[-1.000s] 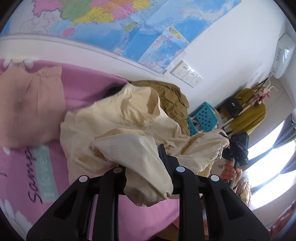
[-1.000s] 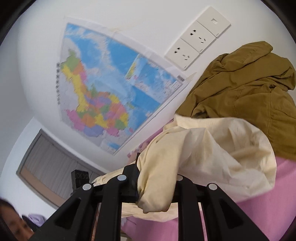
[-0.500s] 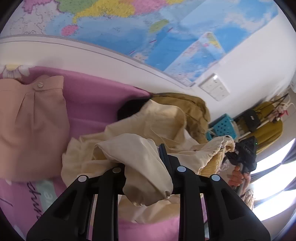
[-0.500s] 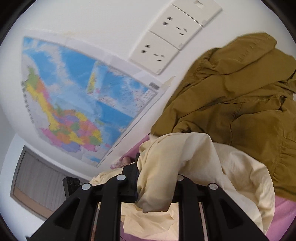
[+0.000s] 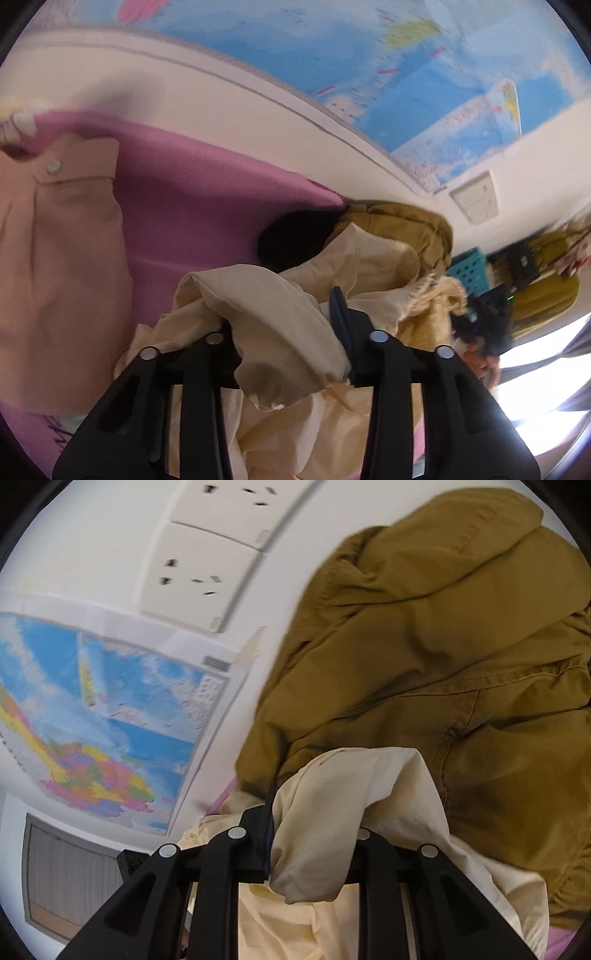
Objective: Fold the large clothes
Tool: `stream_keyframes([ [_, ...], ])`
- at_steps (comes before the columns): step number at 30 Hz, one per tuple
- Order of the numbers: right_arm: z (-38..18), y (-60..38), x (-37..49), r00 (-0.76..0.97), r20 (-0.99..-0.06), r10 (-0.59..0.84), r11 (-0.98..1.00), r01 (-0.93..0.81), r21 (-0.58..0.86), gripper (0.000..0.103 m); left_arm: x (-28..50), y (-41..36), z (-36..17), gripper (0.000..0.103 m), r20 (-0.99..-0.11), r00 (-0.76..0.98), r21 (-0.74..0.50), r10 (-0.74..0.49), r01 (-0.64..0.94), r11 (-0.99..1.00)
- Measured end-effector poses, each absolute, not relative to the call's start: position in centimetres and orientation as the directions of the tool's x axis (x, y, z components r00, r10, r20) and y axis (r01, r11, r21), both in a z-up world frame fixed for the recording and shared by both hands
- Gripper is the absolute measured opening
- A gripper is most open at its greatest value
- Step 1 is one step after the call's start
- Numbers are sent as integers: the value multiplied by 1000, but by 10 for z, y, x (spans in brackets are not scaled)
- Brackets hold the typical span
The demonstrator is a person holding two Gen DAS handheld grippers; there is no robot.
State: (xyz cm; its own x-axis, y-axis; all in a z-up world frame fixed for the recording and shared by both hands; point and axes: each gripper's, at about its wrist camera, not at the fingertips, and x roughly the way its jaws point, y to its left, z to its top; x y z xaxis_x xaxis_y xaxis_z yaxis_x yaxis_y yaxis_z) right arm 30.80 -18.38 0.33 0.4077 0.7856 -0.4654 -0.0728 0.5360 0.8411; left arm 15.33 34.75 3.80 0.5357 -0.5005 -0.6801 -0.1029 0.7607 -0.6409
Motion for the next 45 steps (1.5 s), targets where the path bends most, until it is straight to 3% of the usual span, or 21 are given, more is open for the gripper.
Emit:
stream_keyframes([
  [3, -3, -183, 311, 403, -476, 782, 545, -70, 836, 20, 134, 358, 52, 48, -567, 593, -742, -572, -64, 668],
  [5, -4, -183, 312, 404, -486, 775, 559, -79, 825, 20, 114, 355, 73, 55, -504, 658, -738, -560, 8, 674],
  [8, -9, -182, 315, 398, -487, 778, 556, -73, 828, 21, 90, 320, 99, 68, -555, 688, -565, -468, 101, 819],
  [11, -8, -178, 315, 398, -500, 769, 576, -93, 812, 23, 76, 278, 102, 69, -631, 665, -377, -400, 188, 907],
  [15, 1, -174, 312, 401, -510, 761, 597, -123, 793, 31, 69, 241, 97, 85, -639, 641, -294, -424, 306, 906],
  [20, 25, -162, 294, 414, -553, 723, 669, -220, 710, 44, 110, 203, 60, 81, -762, 569, -166, -309, 290, 943],
  [23, 34, -157, 279, 430, -586, 687, 717, -270, 642, 51, 134, 204, 42, 67, -794, 543, -159, -273, 247, 956],
  [25, 35, -160, 272, 424, -578, 697, 708, -282, 648, 56, 142, 206, 37, 51, -798, 538, -172, -273, 230, 958],
  [28, 39, -174, 267, 395, -462, 795, 588, -308, 748, 95, 147, 211, 36, 41, -790, 544, -200, -284, 209, 957],
  [31, 55, -184, 255, 455, -397, 797, 574, -366, 733, 98, 148, 215, 36, 35, -780, 555, -219, -290, 192, 957],
  [33, 58, -174, 248, 443, -452, 774, 621, -394, 677, 98, 148, 218, 37, 37, -773, 560, -229, -299, 193, 954],
  [35, 56, -152, 242, 419, -527, 739, 673, -447, 589, 98, 146, 217, 38, 50, -775, 552, -237, -307, 196, 952],
  [36, 54, -138, 238, 429, -574, 697, 715, -477, 512, 98, 145, 217, 38, 68, -771, 538, -262, -341, 219, 940],
  [37, 52, -127, 235, 446, -616, 649, 753, -492, 437, 97, 143, 215, 38, 78, -763, 534, -275, -363, 241, 931],
  [39, 41, -103, 233, 450, -679, 580, 785, -531, 319, 89, 138, 206, 37, 81, -764, 537, -236, -358, 284, 929],
  [40, 33, -90, 234, 469, -717, 516, 812, -534, 235, 74, 137, 200, 36, 76, -772, 538, -209, -338, 287, 935],
  [41, 27, -83, 235, 473, -733, 488, 818, -541, 195, 51, 138, 193, 33, 69, -785, 536, -172, -310, 293, 941],
  [42, 25, -79, 237, 468, -737, 487, 815, -548, 190, 42, 138, 188, 30, 44, -794, 535, -145, -289, 295, 944],
  [43, 27, -78, 237, 482, -726, 491, 814, -550, 185, 23, 142, 185, 29, 22, -805, 534, -116, -257, 284, 952],
  [44, 34, -79, 236, 493, -708, 506, 808, -559, 189, 11, 146, 184, 30, 14, -803, 532, -128, -269, 287, 949],
  [45, 45, -83, 233, 518, -675, 525, 804, -561, 195, 10, 149, 186, 37, 1, -792, 563, -107, -239, 256, 961],
])
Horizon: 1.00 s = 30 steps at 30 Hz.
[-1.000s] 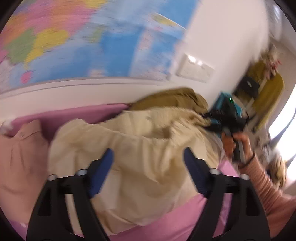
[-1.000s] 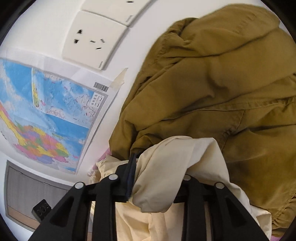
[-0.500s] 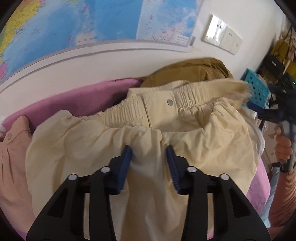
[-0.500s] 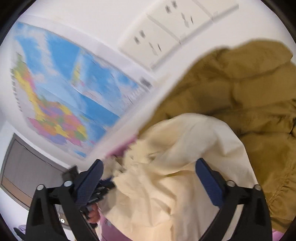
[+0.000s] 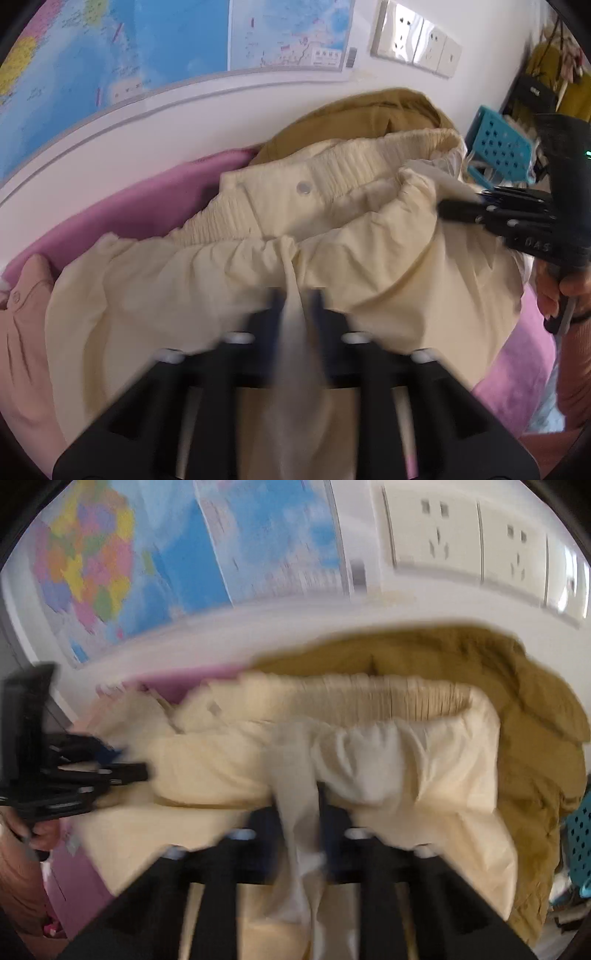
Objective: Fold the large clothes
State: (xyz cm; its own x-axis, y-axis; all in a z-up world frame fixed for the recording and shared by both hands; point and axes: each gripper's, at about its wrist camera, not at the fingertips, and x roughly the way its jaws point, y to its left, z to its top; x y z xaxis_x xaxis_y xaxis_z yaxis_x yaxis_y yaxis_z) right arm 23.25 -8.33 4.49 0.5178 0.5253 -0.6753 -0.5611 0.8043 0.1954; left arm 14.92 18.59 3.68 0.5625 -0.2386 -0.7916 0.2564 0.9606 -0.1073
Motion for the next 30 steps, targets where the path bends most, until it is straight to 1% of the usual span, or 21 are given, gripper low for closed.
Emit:
stream_keyframes([
  [2, 66, -89, 226, 583, -617, 528, 814, -556, 171, 7, 152, 192, 56, 2, -744, 639, -75, -196, 211, 974],
  [5, 81, -87, 229, 671, -547, 501, 841, -528, 122, 6, 160, 202, 80, 2, -684, 699, -107, -207, 184, 977],
  [6, 76, -81, 236, 683, -553, 477, 849, -520, 91, 6, 165, 204, 80, 2, -678, 714, -90, -174, 154, 984],
  [8, 56, -66, 263, 633, -621, 462, 854, -506, 121, 7, 178, 205, 66, 2, -701, 701, -63, -134, 126, 990],
  [9, 43, -57, 272, 613, -657, 440, 856, -507, 100, 10, 185, 208, 53, 4, -728, 677, -60, -111, 99, 993],
  [10, 33, -49, 277, 608, -676, 415, 863, -499, 81, 23, 188, 208, 45, 6, -744, 660, -59, -100, 84, 995],
  [11, 22, -46, 281, 603, -695, 392, 874, -481, 75, 28, 187, 209, 38, 9, -752, 652, -52, -94, 84, 995],
  [12, 18, -43, 281, 597, -701, 390, 870, -487, 69, 32, 182, 213, 34, 19, -750, 656, -43, -84, 78, 996],
  [13, 17, -41, 278, 591, -712, 378, 862, -506, 37, 40, 175, 217, 34, 25, -739, 670, -42, -75, 65, 997],
  [14, 19, -42, 275, 594, -714, 371, 860, -511, 22, 48, 163, 223, 38, 28, -717, 694, -47, -73, 56, 997],
  [15, 22, -45, 271, 590, -715, 376, 857, -515, 27, 52, 156, 227, 43, 39, -703, 708, -52, -74, 53, 997],
  [16, 29, -56, 266, 570, -711, 413, 850, -521, 76, 54, 136, 238, 51, 50, -671, 738, -72, -76, 37, 997],
  [18, 45, -83, 250, 567, -665, 485, 838, -518, 170, 67, 109, 251, 62, 57, -628, 775, -96, -79, 23, 995],
  [19, 55, -103, 238, 593, -629, 502, 841, -503, 197, 81, 88, 262, 69, 64, -600, 798, -95, -60, 3, 996],
  [20, 63, -122, 224, 622, -591, 514, 843, -493, 215, 82, 67, 273, 73, 69, -577, 816, -95, -38, -21, 995],
  [22, 69, -155, 201, 622, -549, 558, 823, -499, 272, 82, 34, 296, 74, 80, -557, 830, -145, -37, -54, 988],
  [24, 62, -192, 174, 584, -521, 623, 782, -489, 387, 85, 4, 317, 61, 80, -579, 814, -203, -50, -85, 976],
  [26, 37, -223, 152, 532, -504, 680, 731, -439, 523, 85, -14, 333, 39, 81, -623, 780, -256, -58, -134, 957],
  [28, 6, -229, 138, 478, -539, 693, 714, -360, 600, 85, -26, 350, 12, 81, -673, 731, -340, -110, -175, 924],
  [29, -12, -233, 133, 463, -544, 700, 704, -320, 633, 85, -28, 357, -6, 81, -689, 707, -405, -162, -190, 895],
  [30, -24, -233, 131, 449, -541, 711, 689, -295, 662, 85, -28, 358, -13, 81, -691, 701, -427, -175, -201, 882],
])
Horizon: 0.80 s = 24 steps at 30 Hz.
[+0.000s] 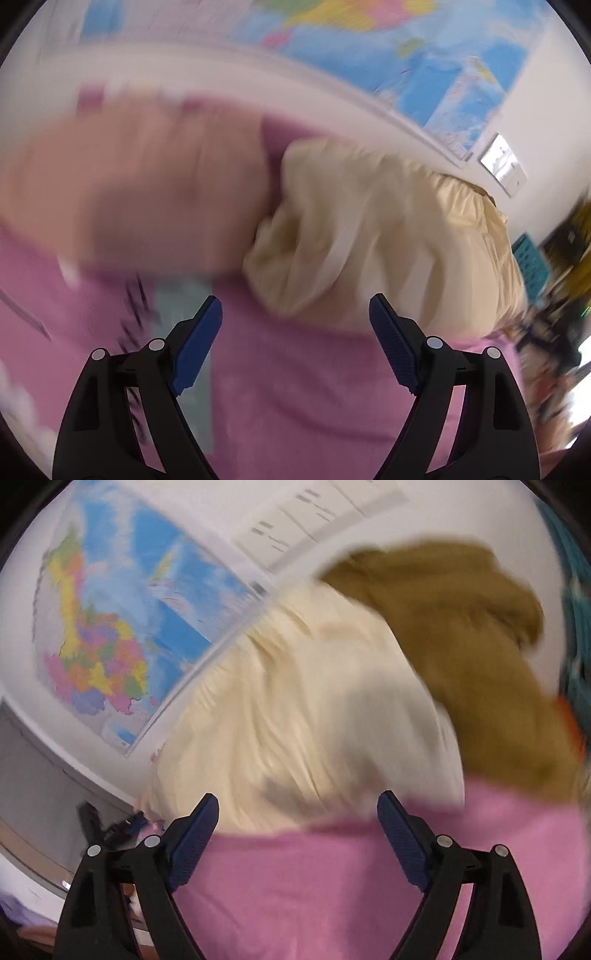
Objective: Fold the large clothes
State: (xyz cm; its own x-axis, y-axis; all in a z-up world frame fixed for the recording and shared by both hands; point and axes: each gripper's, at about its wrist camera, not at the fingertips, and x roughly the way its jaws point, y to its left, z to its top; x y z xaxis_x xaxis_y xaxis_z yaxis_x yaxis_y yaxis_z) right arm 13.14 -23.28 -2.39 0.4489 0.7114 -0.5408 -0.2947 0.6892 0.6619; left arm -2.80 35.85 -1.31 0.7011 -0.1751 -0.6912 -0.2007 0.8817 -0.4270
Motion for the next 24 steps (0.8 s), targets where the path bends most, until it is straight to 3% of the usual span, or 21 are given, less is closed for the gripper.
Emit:
stream_keyframes([
  [3, -55, -229, 136, 418, -489, 766, 609, -226, 760, 85, -19, 363, -34, 81, -663, 703, -528, -259, -193, 827],
  [6, -70, -220, 144, 427, -480, 767, 590, -173, 789, 87, -1, 357, -42, 88, -652, 712, -541, -261, -196, 818],
  [10, -74, -207, 156, 461, -463, 757, 575, -135, 807, 98, 16, 344, -40, 92, -617, 719, -575, -320, -134, 807],
  [13, -73, -194, 168, 475, -467, 745, 578, -113, 808, 98, 28, 340, -38, 92, -596, 726, -601, -343, -120, 790],
  [14, -72, -190, 169, 489, -476, 731, 592, -109, 799, 91, 32, 337, -37, 90, -593, 727, -604, -347, -116, 789],
  [15, -71, -186, 172, 502, -487, 715, 610, -107, 785, 83, 36, 335, -36, 78, -582, 729, -612, -360, -101, 785],
  [16, -70, -184, 173, 502, -495, 710, 619, -109, 778, 63, 35, 335, -34, 59, -570, 731, -621, -375, -84, 779],
  [17, -68, -183, 174, 497, -486, 719, 610, -115, 784, 39, 34, 332, -31, 49, -558, 730, -633, -394, -68, 771],
  [18, -65, -184, 173, 493, -469, 733, 597, -135, 791, 30, 33, 330, -27, 32, -544, 726, -649, -420, -47, 759],
  [19, -61, -185, 172, 489, -456, 743, 587, -151, 795, 19, 30, 328, -22, 24, -531, 728, -657, -433, -31, 754],
  [24, -18, -186, 141, 477, -372, 796, 544, -293, 786, 13, -14, 314, 27, 18, -450, 759, -630, -470, 104, 770],
])
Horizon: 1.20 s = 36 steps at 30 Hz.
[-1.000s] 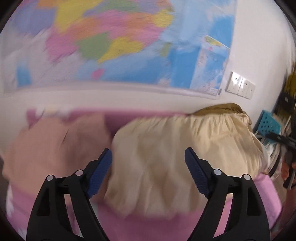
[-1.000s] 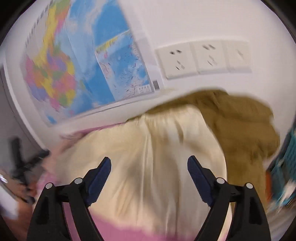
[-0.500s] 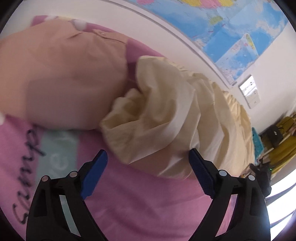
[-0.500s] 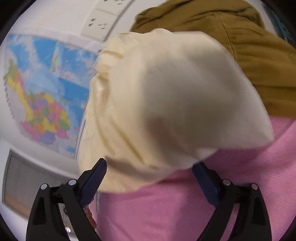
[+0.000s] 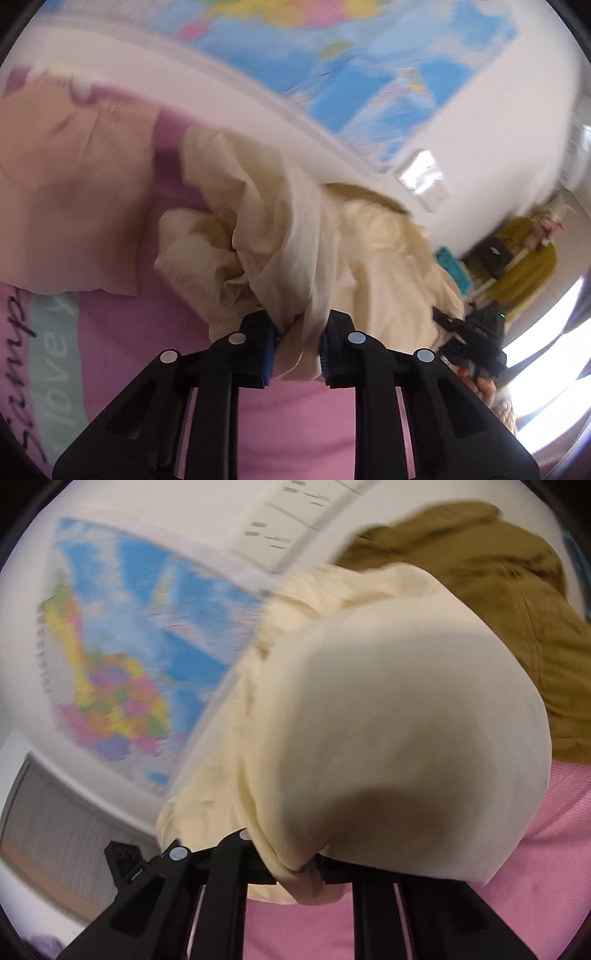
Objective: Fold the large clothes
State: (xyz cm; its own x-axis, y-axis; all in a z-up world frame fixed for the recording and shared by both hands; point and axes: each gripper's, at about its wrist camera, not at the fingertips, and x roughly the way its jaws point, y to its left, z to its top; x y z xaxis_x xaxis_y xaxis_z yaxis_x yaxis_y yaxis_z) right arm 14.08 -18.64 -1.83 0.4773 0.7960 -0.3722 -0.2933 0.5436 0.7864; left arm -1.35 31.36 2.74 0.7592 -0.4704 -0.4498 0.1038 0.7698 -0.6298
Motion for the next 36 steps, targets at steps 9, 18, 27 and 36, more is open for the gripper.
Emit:
stream_keyframes([
  [9, -30, -207, 56, 349, -469, 812, 573, -320, 755, 25, -131, 314, 15, 34, -529, 717, -495, -454, 174, 851],
  [18, 1, -231, 13, 335, -690, 642, 761, -391, 518, 76, -184, 352, 57, 80, -403, 873, -410, -274, 95, 907],
  [27, 67, -214, 35, 571, -588, 573, 808, -513, 289, 64, -103, 303, 57, 71, -570, 782, -248, -251, 127, 960],
  [36, -12, -159, 139, 463, -784, 414, 873, -446, 198, 50, -54, 297, 8, 73, -680, 698, -230, -225, 87, 969],
])
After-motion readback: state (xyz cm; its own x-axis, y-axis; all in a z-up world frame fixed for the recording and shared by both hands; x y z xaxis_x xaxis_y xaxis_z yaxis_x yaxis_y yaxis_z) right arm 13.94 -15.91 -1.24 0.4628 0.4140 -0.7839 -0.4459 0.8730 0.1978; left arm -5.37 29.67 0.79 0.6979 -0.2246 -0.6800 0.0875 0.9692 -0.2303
